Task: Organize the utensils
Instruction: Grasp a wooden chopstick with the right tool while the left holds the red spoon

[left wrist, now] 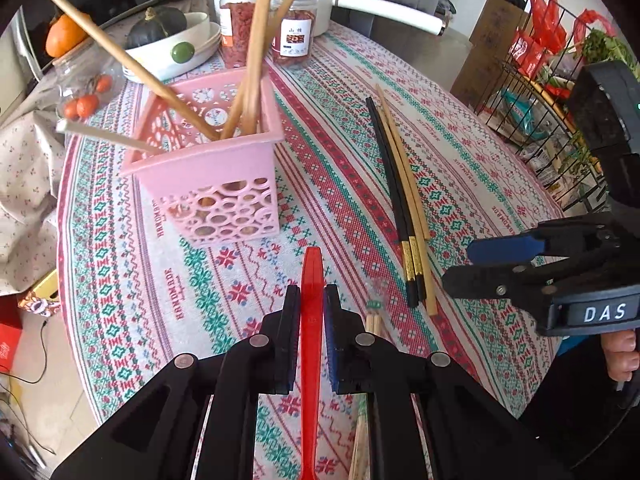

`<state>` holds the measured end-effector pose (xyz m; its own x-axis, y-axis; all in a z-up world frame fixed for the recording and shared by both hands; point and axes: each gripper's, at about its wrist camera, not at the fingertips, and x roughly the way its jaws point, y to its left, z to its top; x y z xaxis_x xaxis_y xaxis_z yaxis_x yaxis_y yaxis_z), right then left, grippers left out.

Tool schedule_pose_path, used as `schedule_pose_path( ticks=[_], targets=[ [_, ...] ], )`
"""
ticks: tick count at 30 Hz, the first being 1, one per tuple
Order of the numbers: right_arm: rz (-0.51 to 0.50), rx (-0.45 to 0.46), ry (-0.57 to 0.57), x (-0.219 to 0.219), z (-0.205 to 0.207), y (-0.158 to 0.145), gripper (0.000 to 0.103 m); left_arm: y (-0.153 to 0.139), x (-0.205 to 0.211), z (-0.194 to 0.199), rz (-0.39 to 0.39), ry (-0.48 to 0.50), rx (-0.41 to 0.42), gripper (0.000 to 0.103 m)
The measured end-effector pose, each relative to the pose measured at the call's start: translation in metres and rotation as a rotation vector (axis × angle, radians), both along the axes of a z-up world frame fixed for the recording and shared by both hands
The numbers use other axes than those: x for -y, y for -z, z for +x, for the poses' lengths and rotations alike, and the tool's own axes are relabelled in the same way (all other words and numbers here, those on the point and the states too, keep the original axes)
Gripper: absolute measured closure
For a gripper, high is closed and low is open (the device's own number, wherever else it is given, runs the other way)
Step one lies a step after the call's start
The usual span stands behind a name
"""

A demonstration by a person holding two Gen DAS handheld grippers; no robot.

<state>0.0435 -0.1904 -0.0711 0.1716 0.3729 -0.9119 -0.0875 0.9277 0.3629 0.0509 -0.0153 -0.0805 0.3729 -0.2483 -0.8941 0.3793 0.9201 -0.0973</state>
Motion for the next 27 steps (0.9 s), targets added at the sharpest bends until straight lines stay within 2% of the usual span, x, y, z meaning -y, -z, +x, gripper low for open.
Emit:
schedule_pose_path(
  ticks=[3, 6, 10, 15, 17, 20, 22, 25, 27],
  targets=[
    [0.054, -0.041, -0.058, -0.025, -0.005, 0.007, 0.058, -0.008, -0.018, -0.012, -0.019, -0.011, 0.001, 0.091],
    [0.058, -0.087, -0.103, -0.049, -0.007, 0.019, 0.058, -0.015, -0.034, -0.020, -0.037, -0.029, 0.002, 0.091],
    [-0.026, -0.097, -0.125, -0.072, -0.006, 0.031, 0.059, -0.020, -0.051, -0.027, -0.060, -0.054, 0.008, 0.091],
    [-0.136, -0.014, -0.137, -0.096, -0.007, 0.028, 0.059, -0.022, -0.060, -0.030, -0.076, -0.079, 0.013, 0.091],
    [-0.218, 0.025, -0.164, -0.110, -0.010, 0.028, 0.063, -0.023, -0.064, -0.030, -0.078, -0.089, 0.012, 0.091],
    [-0.338, 0.102, -0.222, -0.133, -0.018, 0.028, 0.077, -0.021, -0.070, -0.031, -0.082, -0.103, 0.009, 0.091],
    [-0.336, 0.111, -0.245, -0.143, -0.021, 0.027, 0.095, -0.022, -0.073, -0.031, -0.086, -0.112, 0.012, 0.091],
    [-0.295, 0.123, -0.252, -0.146, -0.018, 0.027, 0.098, -0.028, -0.079, -0.032, -0.101, -0.126, 0.027, 0.091],
    [-0.205, 0.117, -0.235, -0.144, -0.013, 0.026, 0.098, -0.037, -0.084, -0.035, -0.118, -0.140, 0.056, 0.091]
  ],
)
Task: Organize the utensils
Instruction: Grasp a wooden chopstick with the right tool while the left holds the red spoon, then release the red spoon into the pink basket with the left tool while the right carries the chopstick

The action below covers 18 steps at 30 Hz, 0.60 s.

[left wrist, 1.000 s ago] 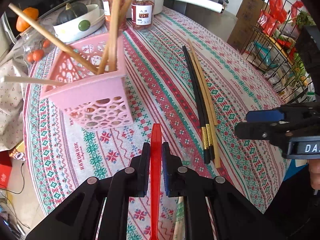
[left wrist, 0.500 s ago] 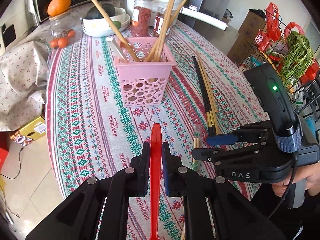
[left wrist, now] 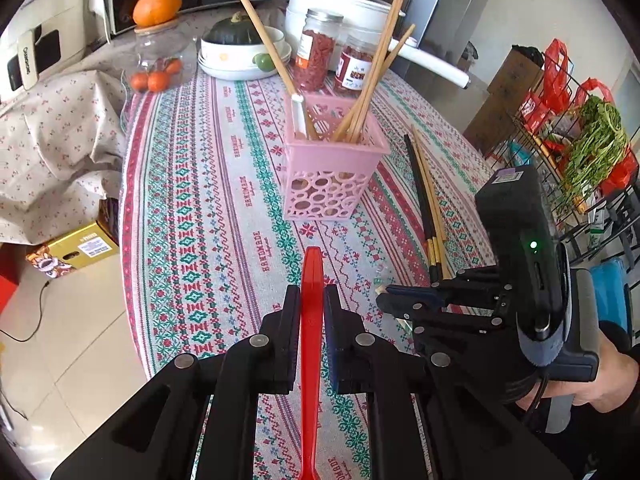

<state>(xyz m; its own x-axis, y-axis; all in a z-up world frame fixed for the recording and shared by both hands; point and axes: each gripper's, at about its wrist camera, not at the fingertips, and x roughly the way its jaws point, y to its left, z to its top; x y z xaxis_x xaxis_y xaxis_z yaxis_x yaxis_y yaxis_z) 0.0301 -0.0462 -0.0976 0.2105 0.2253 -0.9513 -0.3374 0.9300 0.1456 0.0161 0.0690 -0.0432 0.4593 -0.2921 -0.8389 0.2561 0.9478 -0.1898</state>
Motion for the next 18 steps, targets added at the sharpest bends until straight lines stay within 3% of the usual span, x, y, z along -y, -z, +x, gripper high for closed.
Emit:
schedule_pose_path(
  ticks=[3, 7, 13, 18],
  targets=[
    [0.093, 0.052, 0.034, 0.004, 0.003, -0.018, 0.098, -0.021, -0.009, -0.005, -0.024, -0.029, 0.074, 0.091],
    [0.186, 0.207, 0.080, 0.022, -0.002, -0.063, 0.098, -0.059, -0.021, -0.014, -0.055, -0.075, 0.219, 0.091],
    [0.315, 0.445, 0.170, 0.053, -0.004, -0.123, 0.098, -0.119, -0.023, -0.038, -0.136, -0.142, 0.533, 0.091],
    [0.362, 0.563, 0.228, 0.075, 0.000, -0.150, 0.098, -0.142, 0.006, -0.037, -0.172, -0.137, 0.760, 0.091]
  ],
)
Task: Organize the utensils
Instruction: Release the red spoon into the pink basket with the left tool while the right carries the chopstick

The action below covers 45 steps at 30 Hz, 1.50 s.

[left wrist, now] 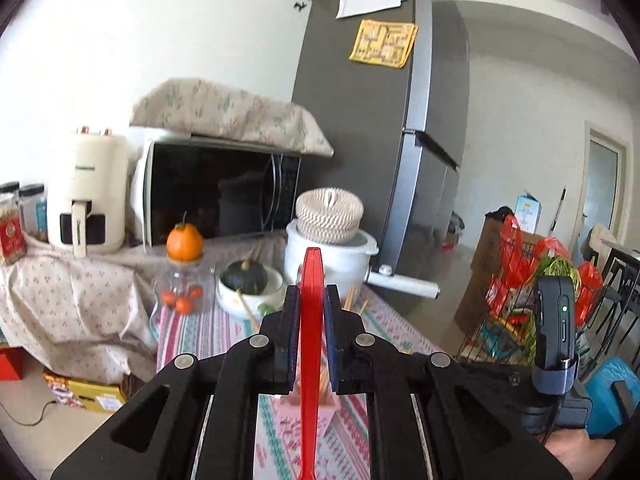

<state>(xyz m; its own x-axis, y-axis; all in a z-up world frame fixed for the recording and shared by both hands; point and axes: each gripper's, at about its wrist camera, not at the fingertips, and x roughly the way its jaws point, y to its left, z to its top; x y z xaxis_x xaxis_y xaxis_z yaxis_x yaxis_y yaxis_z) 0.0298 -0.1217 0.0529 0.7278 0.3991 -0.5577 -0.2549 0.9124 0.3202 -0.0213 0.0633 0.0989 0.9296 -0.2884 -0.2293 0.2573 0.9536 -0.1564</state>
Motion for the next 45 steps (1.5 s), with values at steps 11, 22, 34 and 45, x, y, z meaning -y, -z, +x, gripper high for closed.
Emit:
schedule_pose_path(
  ticks=[11, 22, 34, 45],
  targets=[
    [0.038, 0.022, 0.055, 0.031, 0.017, -0.009, 0.098, 0.020, 0.047, 0.076, -0.018, -0.120, 0.102, 0.091],
    [0.070, 0.033, 0.092, 0.063, 0.035, -0.009, 0.098, 0.061, 0.056, 0.123, 0.007, -0.241, 0.089, 0.090],
    [0.099, 0.095, 0.098, 0.055, 0.036, -0.022, 0.098, 0.047, 0.048, 0.103, 0.008, -0.163, -0.083, 0.072],
    [0.137, 0.251, 0.153, 0.023, 0.034, -0.048, 0.098, 0.039, -0.017, 0.069, 0.009, -0.146, -0.395, 0.031]
  ],
)
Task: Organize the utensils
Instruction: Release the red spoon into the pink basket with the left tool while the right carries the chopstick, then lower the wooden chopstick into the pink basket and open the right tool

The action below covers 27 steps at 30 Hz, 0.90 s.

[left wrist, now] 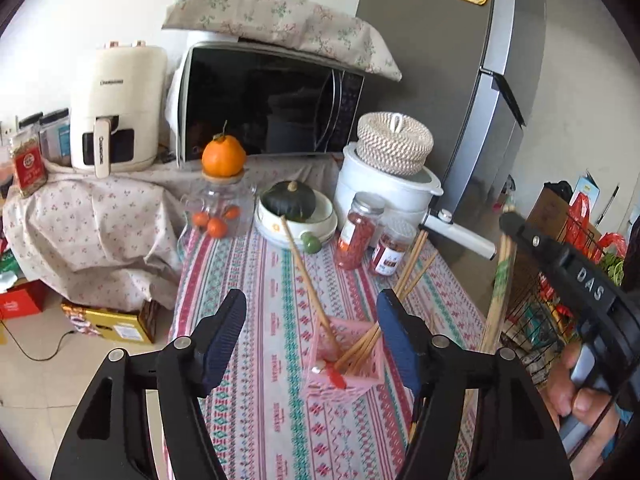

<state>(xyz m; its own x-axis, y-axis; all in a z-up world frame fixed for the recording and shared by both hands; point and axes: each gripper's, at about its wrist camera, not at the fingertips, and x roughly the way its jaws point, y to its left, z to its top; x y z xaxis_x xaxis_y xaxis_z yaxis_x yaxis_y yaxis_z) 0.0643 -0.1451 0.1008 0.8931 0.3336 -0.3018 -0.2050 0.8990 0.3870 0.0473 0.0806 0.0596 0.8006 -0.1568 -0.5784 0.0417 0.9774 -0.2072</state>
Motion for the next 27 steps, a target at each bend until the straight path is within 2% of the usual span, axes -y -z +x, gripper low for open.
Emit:
schedule_pose_path(
  ticks=[3, 7, 12, 18, 21, 27],
  targets=[
    [0.003, 0.050, 0.029, -0.012, 0.007, -0.006, 0.097, 0.016, -0.014, 0.001, 0.021, 0.023, -0.084, 0.029],
    [0.034, 0.099, 0.079, -0.027, 0.020, -0.006, 0.097, 0.035, -0.038, 0.006, 0.001, 0.020, -0.186, 0.028],
    [0.008, 0.184, 0.174, -0.049, 0.026, 0.008, 0.097, 0.049, -0.056, 0.011, -0.018, 0.013, -0.241, 0.028],
    [-0.056, 0.266, 0.253, -0.076, 0.030, 0.022, 0.096, 0.049, -0.055, 0.013, -0.009, 0.041, -0.246, 0.028],
    [-0.058, 0.259, 0.256, -0.083, 0.035, 0.029, 0.095, 0.052, -0.055, 0.016, -0.004, 0.046, -0.257, 0.028],
    [-0.029, 0.164, 0.206, -0.085, 0.042, 0.047, 0.092, 0.058, -0.055, 0.021, -0.005, 0.039, -0.283, 0.028]
  ],
)
